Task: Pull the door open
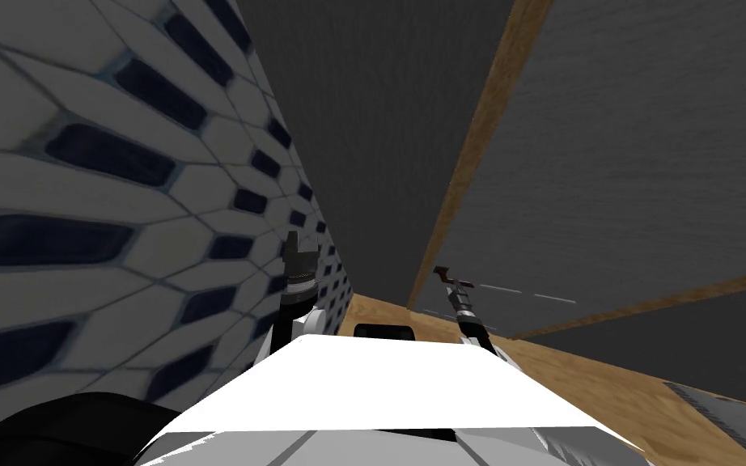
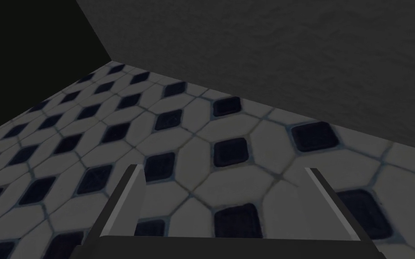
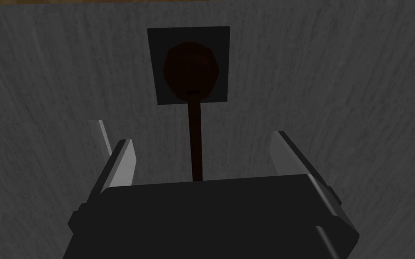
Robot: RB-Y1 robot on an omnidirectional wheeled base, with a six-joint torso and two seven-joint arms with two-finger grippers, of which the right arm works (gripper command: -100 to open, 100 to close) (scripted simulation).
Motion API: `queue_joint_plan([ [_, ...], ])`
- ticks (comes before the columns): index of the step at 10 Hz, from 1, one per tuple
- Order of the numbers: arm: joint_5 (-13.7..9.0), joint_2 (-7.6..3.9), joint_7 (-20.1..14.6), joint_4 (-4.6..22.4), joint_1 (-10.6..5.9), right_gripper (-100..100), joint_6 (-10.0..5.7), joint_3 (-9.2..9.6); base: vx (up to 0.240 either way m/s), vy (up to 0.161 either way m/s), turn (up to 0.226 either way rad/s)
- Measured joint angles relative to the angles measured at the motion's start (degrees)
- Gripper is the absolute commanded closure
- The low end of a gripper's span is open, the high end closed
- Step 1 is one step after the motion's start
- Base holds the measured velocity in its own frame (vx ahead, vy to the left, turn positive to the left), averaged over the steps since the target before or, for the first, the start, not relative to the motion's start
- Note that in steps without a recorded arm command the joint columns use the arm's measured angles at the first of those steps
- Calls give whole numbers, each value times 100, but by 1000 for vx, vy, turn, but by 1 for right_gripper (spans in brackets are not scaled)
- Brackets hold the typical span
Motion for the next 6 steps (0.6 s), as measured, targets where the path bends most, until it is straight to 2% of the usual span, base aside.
queue_joint_plan([
  [1, -19, -25, -24, 54, -2, -100, -33, -34, 79, -14, 19],
  [2, -21, -28, -28, 61, -6, 100, -41, -38, -6, 2, -14],
  [6, -17, -24, -23, 58, -3, 100, -25, -32, -20, 3, 0],
])
